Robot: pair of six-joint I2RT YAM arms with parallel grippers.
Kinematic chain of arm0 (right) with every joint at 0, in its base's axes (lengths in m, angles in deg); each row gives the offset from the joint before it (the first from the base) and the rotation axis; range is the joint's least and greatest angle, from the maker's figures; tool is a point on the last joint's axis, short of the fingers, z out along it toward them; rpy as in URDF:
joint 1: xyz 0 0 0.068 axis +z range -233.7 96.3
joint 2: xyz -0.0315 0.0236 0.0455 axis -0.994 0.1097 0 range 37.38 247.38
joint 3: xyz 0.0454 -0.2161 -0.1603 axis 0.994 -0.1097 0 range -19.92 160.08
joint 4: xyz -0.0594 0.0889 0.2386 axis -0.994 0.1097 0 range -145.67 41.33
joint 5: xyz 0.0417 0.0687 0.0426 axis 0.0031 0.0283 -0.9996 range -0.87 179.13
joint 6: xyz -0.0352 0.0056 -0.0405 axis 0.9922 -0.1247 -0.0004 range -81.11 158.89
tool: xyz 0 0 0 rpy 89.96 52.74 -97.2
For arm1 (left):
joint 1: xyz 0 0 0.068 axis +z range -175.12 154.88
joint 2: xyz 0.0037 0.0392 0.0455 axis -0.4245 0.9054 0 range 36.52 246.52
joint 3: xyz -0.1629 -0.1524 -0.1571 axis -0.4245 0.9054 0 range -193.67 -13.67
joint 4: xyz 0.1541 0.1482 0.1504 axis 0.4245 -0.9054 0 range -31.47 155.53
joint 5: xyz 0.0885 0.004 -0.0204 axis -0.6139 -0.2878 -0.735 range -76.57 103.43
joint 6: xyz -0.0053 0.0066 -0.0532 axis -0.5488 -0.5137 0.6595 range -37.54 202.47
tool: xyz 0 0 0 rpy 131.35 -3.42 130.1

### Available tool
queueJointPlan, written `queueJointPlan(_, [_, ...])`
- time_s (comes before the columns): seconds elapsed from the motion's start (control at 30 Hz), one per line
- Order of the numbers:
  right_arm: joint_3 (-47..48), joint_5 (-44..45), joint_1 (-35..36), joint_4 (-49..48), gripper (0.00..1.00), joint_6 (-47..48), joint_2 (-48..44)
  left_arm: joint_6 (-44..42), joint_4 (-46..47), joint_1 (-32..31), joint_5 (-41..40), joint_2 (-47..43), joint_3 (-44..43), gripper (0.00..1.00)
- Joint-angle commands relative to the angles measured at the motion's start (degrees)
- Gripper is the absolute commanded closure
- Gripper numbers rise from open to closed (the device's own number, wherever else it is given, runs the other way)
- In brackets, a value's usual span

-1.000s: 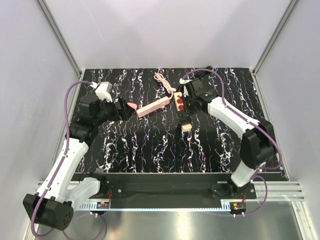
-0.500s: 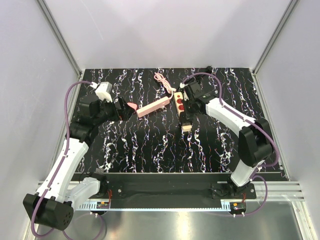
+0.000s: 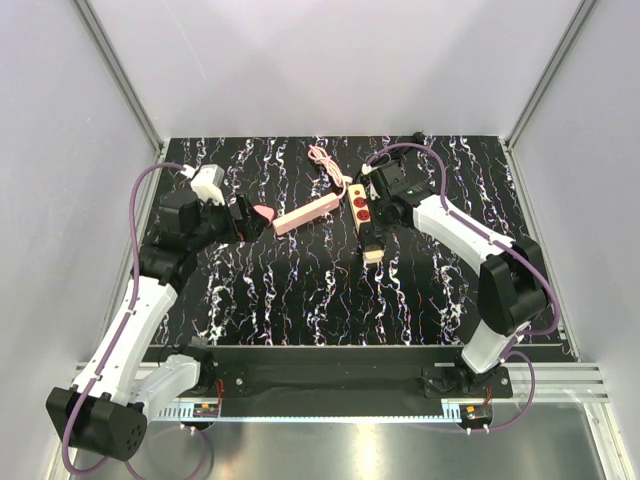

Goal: Insert the plug

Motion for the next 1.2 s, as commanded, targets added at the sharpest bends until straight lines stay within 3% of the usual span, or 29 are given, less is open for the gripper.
queueJointPlan(0.0, [4.8,-0.5,-0.4,2.2,1.00,0.7,-0.7,-1.2,1.7,0.3,-1.0,-1.1,0.0,0.01])
queueJointPlan(0.4, [2.6,1.2,-0.3,0.3,1.00,-0.8,2.0,-1.8,1.7,0.3,0.5,-0.7,0.4,0.01])
queueJointPlan(0.6, [7.3,3.9,-0.3,2.2,0.96,0.2,-1.3,-1.8,1.8,0.3,0.0,1.1,0.0,0.01])
queueJointPlan(0.63, [7.8,3.9,-0.3,2.3,0.93,-0.8,-2.4,-1.8,1.7,0.3,-0.1,1.5,-0.1,0.01])
queueJointPlan(0.67, [7.8,4.1,-0.3,2.1,0.76,-1.7,-3.5,-1.7,1.8,0.3,-0.3,2.1,-0.3,0.01])
queueJointPlan(0.73, [6.4,4.7,-0.3,0.9,0.57,-4.5,-7.7,-1.3,1.6,0.3,-1.6,2.9,-1.1,0.01])
queueJointPlan(0.8, [5.3,4.0,-0.2,-0.6,0.01,-6.6,-12.0,-1.8,0.7,0.5,-5.4,4.3,-3.1,0.01])
queueJointPlan(0.97, [2.2,-1.7,-0.3,-5.0,0.00,-7.4,-20.5,0.3,0.4,4.9,-6.6,12.5,-11.1,0.01])
queueJointPlan(1.1, [-10.4,-2.7,-0.4,-21.2,0.00,-17.0,-28.4,1.2,0.5,5.7,-8.0,23.6,-17.5,0.02])
queueJointPlan(1.17, [-14.9,-10.3,-0.3,-29.0,0.00,-14.3,-32.7,-0.7,0.6,5.7,-9.0,27.6,-20.6,0.04])
